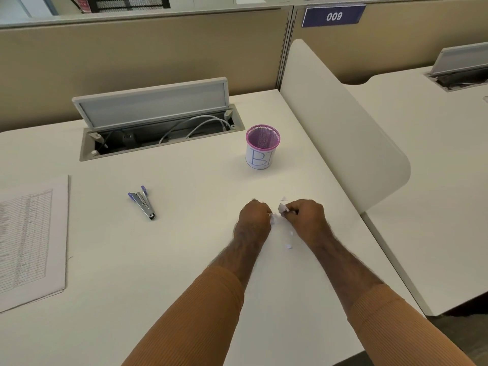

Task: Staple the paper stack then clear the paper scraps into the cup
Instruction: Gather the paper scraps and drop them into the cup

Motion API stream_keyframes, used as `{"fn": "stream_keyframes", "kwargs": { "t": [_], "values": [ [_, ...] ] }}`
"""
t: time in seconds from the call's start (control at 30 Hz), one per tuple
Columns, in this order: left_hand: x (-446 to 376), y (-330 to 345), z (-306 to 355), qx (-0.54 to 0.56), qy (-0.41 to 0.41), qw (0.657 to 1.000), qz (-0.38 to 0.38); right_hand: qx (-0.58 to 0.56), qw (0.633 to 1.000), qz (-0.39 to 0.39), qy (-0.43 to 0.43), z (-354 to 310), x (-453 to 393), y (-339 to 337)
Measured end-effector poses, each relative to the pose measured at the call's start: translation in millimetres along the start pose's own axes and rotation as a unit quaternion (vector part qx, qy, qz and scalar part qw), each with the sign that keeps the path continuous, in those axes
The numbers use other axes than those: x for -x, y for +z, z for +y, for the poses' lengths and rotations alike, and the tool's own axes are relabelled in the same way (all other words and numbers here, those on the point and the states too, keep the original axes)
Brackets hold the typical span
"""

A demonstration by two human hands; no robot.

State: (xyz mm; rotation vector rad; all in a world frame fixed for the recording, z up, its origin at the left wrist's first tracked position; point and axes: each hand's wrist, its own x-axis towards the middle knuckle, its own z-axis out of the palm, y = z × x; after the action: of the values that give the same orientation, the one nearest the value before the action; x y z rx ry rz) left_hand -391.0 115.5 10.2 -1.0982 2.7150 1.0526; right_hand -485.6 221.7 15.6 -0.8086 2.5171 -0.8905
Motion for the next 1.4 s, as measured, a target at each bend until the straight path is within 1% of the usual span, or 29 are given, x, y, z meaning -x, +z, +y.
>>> {"fn": "stream_keyframes", "kwargs": {
  "t": [0.1,0.23,0.3,0.37,0.5,0.57,0.63,0.7,0.83,1.07,1.17,1.27,1.4],
  "values": [
    [-10,-13,2,0.018,0.016,0.999,0.032,-0.083,0.996,0.025,0.025,-16,-9,-12],
    [-37,-44,14,0.039,0.038,0.992,0.114,-0.162,0.985,0.055,0.035,-39,-42,-28],
    [-51,-64,25,0.027,0.053,0.987,0.152,-0.173,0.982,0.069,0.030,-53,-62,-35],
    [-69,-84,36,0.014,0.052,0.985,0.163,-0.154,0.984,0.085,0.014,-68,-82,-40],
    [-101,-112,49,0.022,0.029,0.987,0.158,-0.077,0.991,0.097,-0.040,-92,-119,-42],
    [-112,-121,54,0.007,0.016,0.992,0.126,-0.014,0.993,0.098,-0.064,-101,-134,-37],
    [-120,-127,57,-0.009,-0.001,0.996,0.088,0.039,0.994,0.083,-0.056,-108,-146,-31],
    [-126,-130,59,-0.017,-0.013,0.998,0.055,0.063,0.995,0.066,-0.036,-111,-154,-28],
    [-134,-129,59,-0.023,-0.016,0.999,0.037,0.127,0.990,0.049,-0.032,-114,-161,-23],
    [-136,-133,59,-0.091,0.038,0.994,0.042,0.139,0.989,0.009,-0.049,-122,-165,-24],
    [-134,-132,59,-0.100,0.051,0.993,0.039,0.140,0.989,0.018,-0.053,-122,-163,-24],
    [-131,-131,58,-0.084,0.053,0.994,0.049,0.142,0.988,0.032,-0.059,-121,-162,-25],
    [-128,-136,57,-0.047,0.044,0.995,0.073,0.102,0.989,0.085,-0.067,-118,-157,-28]
  ]
}}
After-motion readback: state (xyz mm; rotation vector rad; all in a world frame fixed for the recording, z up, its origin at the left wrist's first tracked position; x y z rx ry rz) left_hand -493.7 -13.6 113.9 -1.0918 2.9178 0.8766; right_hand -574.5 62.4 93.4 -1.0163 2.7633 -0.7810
